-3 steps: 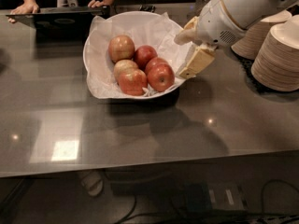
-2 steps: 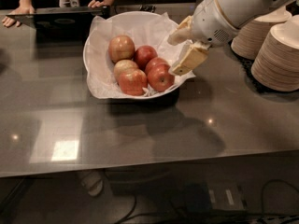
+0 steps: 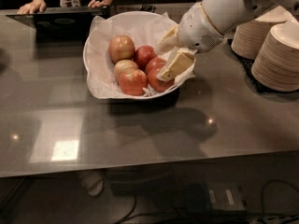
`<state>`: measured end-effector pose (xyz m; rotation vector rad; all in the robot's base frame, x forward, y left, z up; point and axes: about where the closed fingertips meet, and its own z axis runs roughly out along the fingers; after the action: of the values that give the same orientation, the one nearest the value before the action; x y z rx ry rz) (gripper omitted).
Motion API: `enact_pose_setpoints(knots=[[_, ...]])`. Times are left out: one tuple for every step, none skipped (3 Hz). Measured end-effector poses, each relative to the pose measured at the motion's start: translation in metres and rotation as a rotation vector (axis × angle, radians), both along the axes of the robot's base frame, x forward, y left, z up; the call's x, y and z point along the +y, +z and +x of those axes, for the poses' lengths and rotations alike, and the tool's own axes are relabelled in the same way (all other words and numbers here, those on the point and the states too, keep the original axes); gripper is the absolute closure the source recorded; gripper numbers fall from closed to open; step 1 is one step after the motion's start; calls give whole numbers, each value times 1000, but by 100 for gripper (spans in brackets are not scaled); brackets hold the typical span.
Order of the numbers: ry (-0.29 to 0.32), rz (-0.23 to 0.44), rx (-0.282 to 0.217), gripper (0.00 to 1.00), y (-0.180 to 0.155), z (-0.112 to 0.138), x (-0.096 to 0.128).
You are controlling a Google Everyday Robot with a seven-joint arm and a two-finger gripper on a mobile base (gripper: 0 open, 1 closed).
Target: Pick apple from white bowl
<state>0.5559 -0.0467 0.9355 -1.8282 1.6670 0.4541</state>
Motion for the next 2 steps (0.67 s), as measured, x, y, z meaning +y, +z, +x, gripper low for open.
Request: enact_pose_setpoints(knots=[[30, 11, 37, 39, -7, -3, 9], [36, 8, 73, 38, -19, -2, 12]])
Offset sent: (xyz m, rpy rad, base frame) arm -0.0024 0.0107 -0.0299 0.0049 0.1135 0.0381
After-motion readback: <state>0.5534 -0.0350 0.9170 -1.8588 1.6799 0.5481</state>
